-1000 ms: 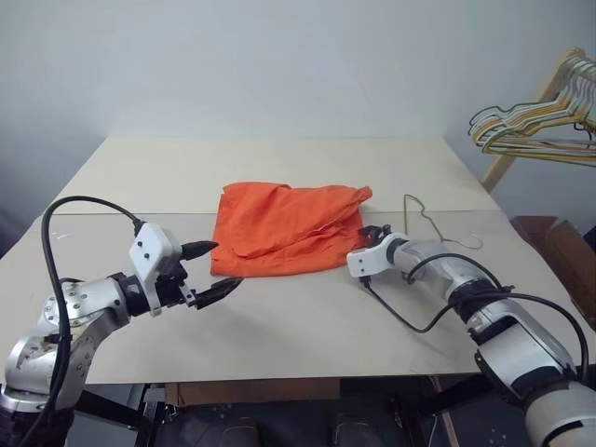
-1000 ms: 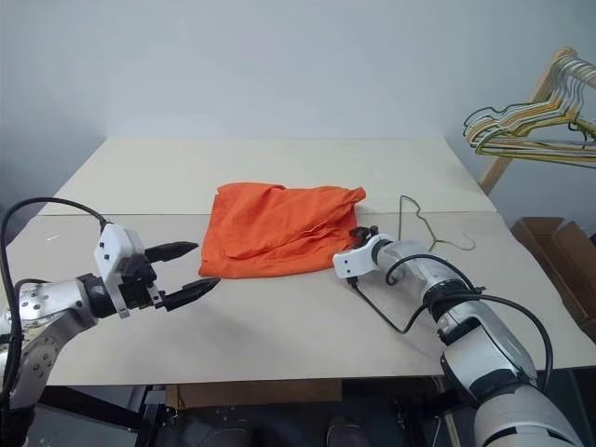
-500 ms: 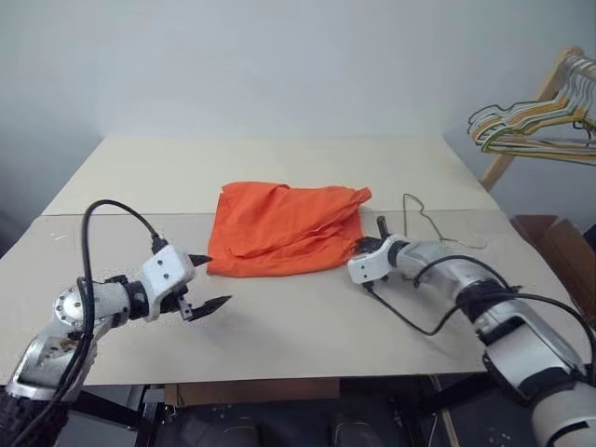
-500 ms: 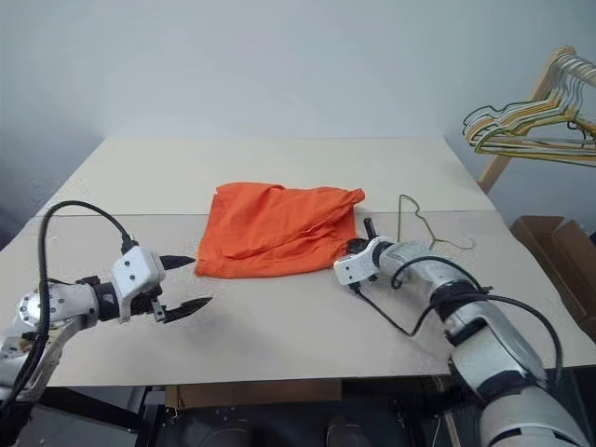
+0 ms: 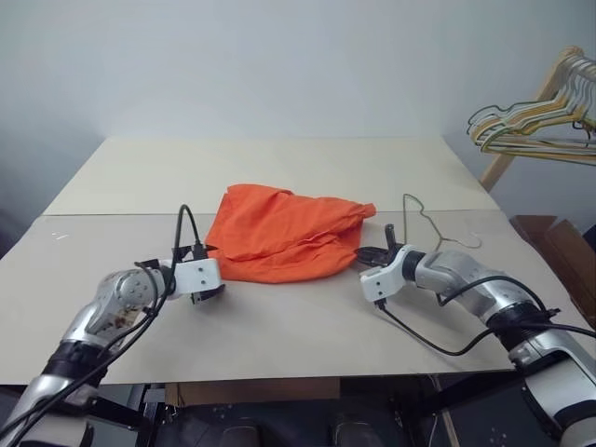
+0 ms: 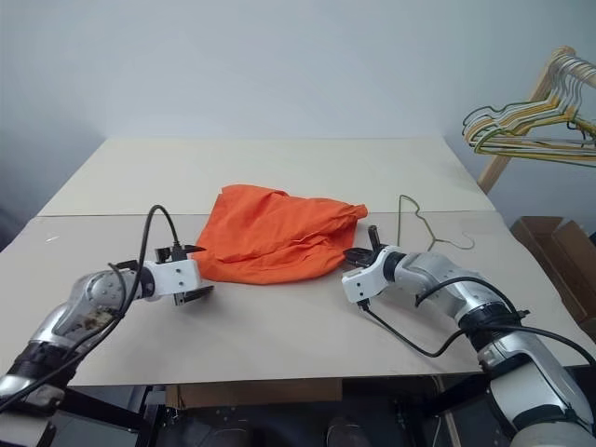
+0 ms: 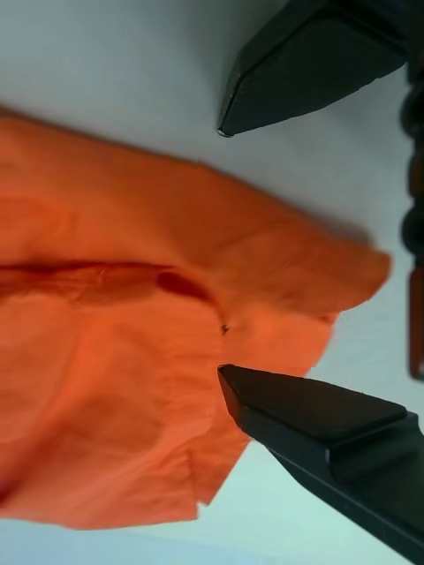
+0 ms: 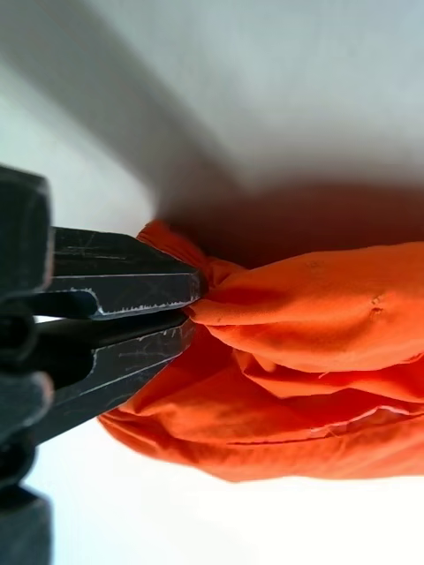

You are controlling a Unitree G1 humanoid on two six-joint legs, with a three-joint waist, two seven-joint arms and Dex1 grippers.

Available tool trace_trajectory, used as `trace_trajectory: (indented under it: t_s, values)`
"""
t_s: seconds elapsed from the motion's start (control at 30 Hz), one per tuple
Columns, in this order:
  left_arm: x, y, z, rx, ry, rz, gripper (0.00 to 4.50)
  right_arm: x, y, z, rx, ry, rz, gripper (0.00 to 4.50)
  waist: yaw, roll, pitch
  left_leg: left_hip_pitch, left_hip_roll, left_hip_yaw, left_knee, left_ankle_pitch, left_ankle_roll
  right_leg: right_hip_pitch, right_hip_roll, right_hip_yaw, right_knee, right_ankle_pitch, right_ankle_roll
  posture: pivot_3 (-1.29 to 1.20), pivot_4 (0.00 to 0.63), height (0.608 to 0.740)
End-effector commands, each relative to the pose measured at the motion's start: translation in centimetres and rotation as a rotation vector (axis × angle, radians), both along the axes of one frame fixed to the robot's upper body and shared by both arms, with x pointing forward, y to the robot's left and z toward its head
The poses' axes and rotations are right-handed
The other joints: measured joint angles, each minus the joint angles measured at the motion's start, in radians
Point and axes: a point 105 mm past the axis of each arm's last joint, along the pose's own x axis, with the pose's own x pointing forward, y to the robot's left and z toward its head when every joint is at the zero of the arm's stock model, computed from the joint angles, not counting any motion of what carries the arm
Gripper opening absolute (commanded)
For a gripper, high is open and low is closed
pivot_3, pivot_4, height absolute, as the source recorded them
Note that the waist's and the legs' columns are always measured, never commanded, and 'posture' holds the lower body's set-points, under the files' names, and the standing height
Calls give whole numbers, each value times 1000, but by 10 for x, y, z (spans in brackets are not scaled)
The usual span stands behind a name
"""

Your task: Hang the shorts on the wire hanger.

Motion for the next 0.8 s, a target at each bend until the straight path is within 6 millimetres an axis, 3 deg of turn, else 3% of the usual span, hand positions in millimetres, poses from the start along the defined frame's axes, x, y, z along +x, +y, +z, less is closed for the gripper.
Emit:
trace_trajectory:
  t_s: [0.03, 0.2, 0.43, 0.63, 0.73, 0.8]
  values:
    - [6, 6, -11, 60, 25, 19, 3943, 1, 0, 18, 49, -39, -7, 0, -2, 0, -2, 0, 0, 0, 0, 0, 0, 0, 0, 0, 0, 0, 0, -18, 2, 740]
    - [7, 8, -14, 64, 37, 25, 2350, 0, -4, 18, 52, -35, -22, 0, -11, 0, -3, 0, 0, 0, 0, 0, 0, 0, 0, 0, 0, 0, 0, -30, 5, 740]
    - [-11, 18, -12, 41, 64, 38, 18, -4, -6, 12, 61, -21, -46, 0, -28, 0, -3, 0, 0, 0, 0, 0, 0, 0, 0, 0, 0, 0, 0, -35, 12, 740]
    - [-29, 23, -6, 37, 103, 24, 18, -7, -7, 11, 86, -1, -56, 0, -32, 0, -3, 0, 1, 0, 0, 0, 0, 0, 0, 0, 0, 0, 0, -25, 23, 740]
    - [-47, 25, -4, 58, 207, -27, 18, -11, -9, 16, 126, 16, -55, 0, -31, 1, -3, 0, 1, 0, 0, 0, 0, 0, 0, 0, 0, 0, 0, -23, 25, 740]
    - [-73, 26, 4, 73, 343, -125, 18, -29, -13, 22, 168, 100, 0, 0, -31, 1, -2, -1, 1, 0, 0, 0, 1, -1, 0, 0, 0, 0, 0, -22, 33, 740]
